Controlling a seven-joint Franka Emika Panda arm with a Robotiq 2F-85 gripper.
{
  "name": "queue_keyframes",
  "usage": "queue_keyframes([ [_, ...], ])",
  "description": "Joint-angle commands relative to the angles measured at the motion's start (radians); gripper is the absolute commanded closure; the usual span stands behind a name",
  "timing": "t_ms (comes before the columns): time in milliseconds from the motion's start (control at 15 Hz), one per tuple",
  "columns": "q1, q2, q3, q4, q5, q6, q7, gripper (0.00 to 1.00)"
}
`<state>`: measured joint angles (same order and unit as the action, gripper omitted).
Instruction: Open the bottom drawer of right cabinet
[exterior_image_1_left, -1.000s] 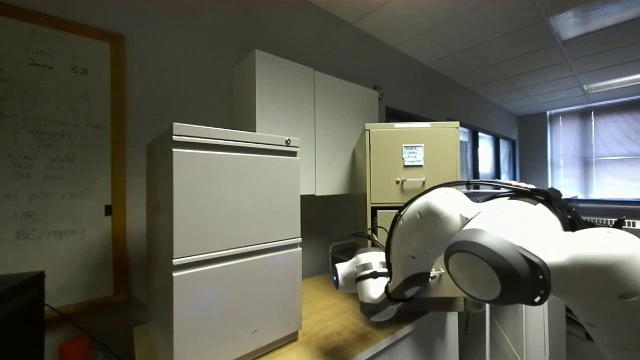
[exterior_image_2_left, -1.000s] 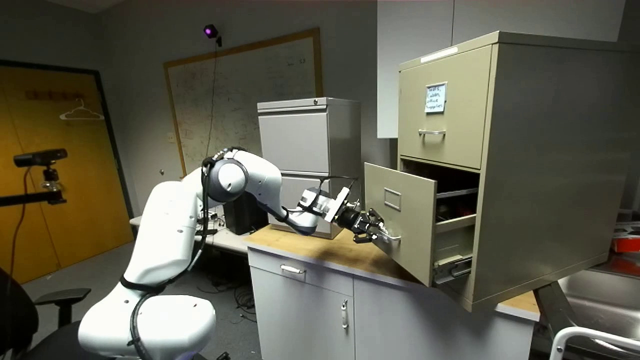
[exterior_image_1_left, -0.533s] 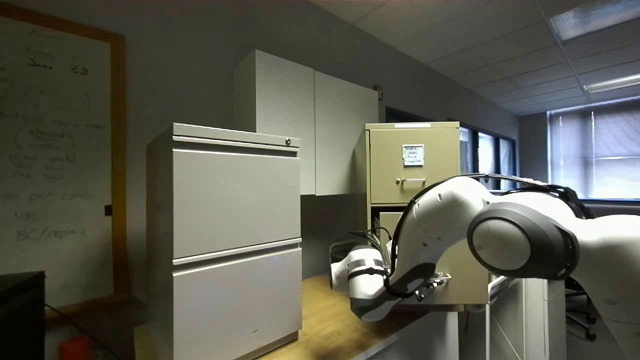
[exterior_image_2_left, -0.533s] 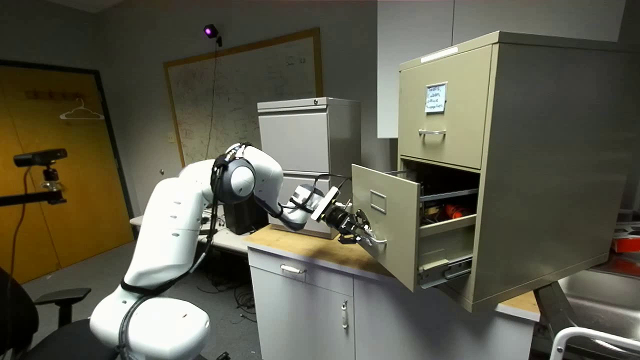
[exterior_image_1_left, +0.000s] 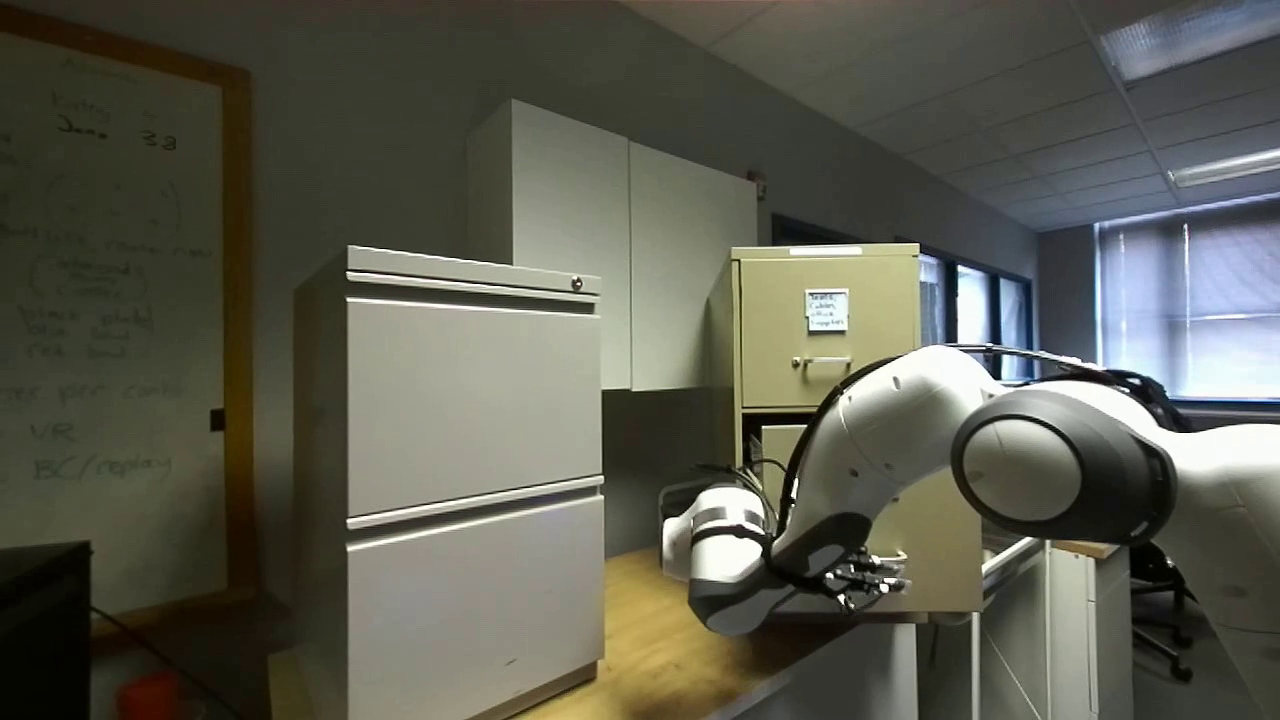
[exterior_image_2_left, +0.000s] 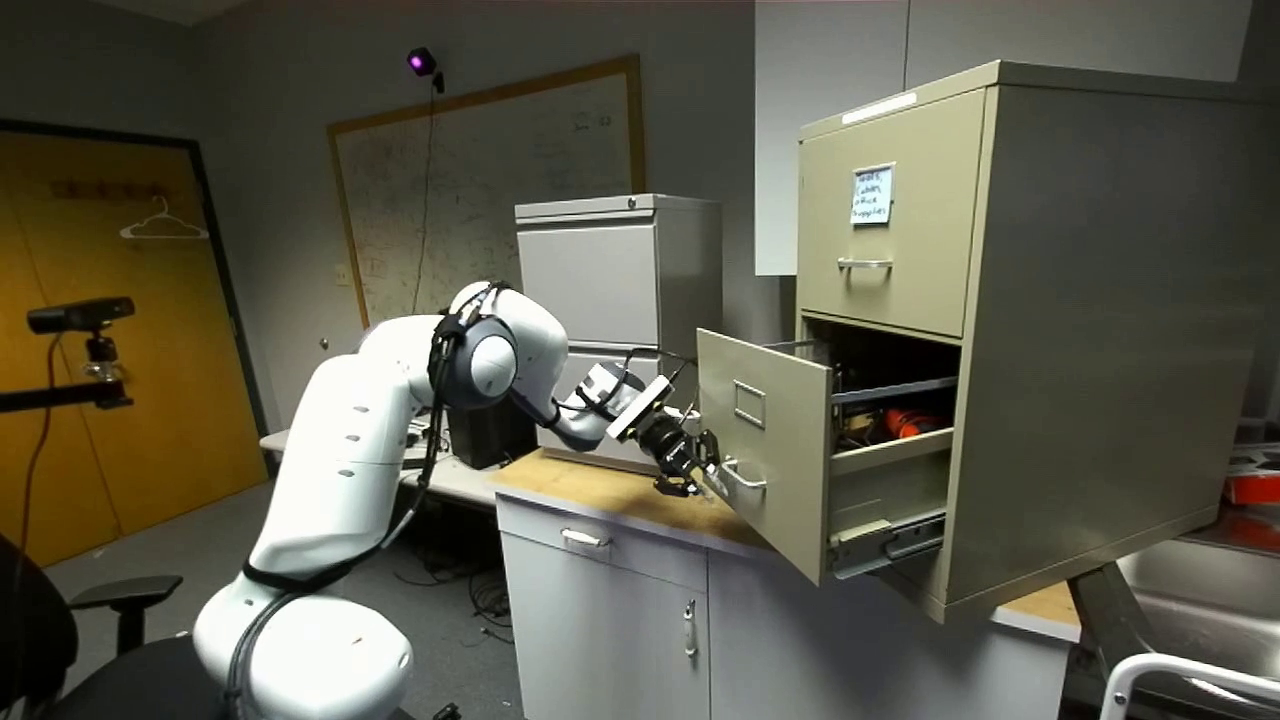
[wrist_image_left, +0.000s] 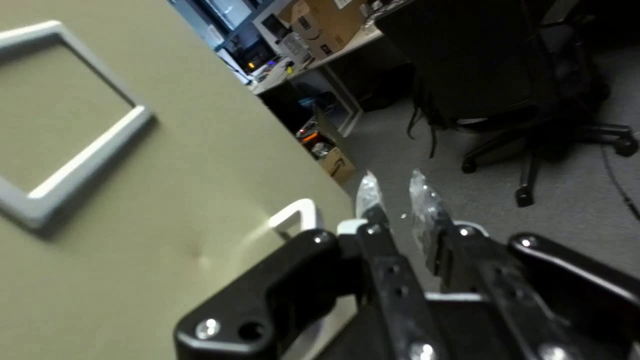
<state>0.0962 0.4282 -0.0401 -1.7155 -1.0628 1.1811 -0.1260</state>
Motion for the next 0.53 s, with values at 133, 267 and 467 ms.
queue_keyframes([
  [133, -0.081, 0.011, 0.046, -0.051, 0.287, -0.032, 0.044, 0.94],
  [267, -0.097, 0.013, 0.044, -0.049, 0.387, -0.037, 0.037, 0.94],
  [467, -0.121, 0.002, 0.036, -0.039, 0.532, -0.039, 0.033, 0.45],
])
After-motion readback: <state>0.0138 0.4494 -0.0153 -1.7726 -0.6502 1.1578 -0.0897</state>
